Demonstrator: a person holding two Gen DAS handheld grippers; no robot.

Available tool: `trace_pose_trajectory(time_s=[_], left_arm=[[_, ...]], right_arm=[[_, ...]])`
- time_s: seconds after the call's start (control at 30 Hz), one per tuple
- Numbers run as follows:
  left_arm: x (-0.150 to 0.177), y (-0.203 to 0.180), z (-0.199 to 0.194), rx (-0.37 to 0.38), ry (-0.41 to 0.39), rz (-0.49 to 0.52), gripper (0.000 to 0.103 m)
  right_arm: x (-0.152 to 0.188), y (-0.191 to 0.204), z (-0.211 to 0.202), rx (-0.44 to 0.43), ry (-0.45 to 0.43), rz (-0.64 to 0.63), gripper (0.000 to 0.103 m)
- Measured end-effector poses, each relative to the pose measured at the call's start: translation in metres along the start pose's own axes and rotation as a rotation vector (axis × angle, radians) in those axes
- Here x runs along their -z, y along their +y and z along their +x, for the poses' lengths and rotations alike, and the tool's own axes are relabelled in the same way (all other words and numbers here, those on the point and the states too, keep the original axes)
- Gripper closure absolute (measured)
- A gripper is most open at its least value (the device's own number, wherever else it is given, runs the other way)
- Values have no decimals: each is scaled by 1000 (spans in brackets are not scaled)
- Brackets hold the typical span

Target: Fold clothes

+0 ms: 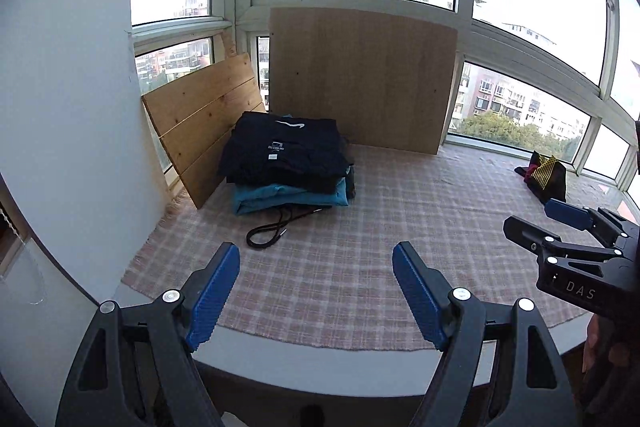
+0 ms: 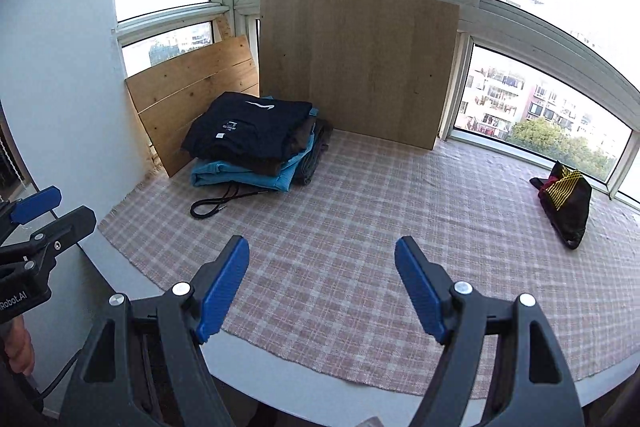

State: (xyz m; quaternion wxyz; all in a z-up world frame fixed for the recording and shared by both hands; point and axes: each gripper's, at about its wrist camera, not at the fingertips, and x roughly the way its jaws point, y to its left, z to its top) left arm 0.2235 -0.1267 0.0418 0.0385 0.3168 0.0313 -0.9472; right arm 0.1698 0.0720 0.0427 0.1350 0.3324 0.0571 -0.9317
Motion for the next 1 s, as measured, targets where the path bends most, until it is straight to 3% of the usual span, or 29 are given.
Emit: trace_pose_trajectory(time_s=[0.17, 0.4, 0.9, 1.0], left_arm=[[7, -17, -11, 6, -2, 19, 25], [10, -30, -24, 13, -19, 49, 15], [3, -35, -37, 17, -67, 11, 14], [3, -36, -34, 20, -53, 12, 7]], right_arm=[[13, -6, -9, -7, 4, 7, 28], [23, -12, -20, -3, -4, 16, 28], [25, -23, -26, 24, -18, 14, 28], [25, -23, -23, 21, -13, 10, 28]])
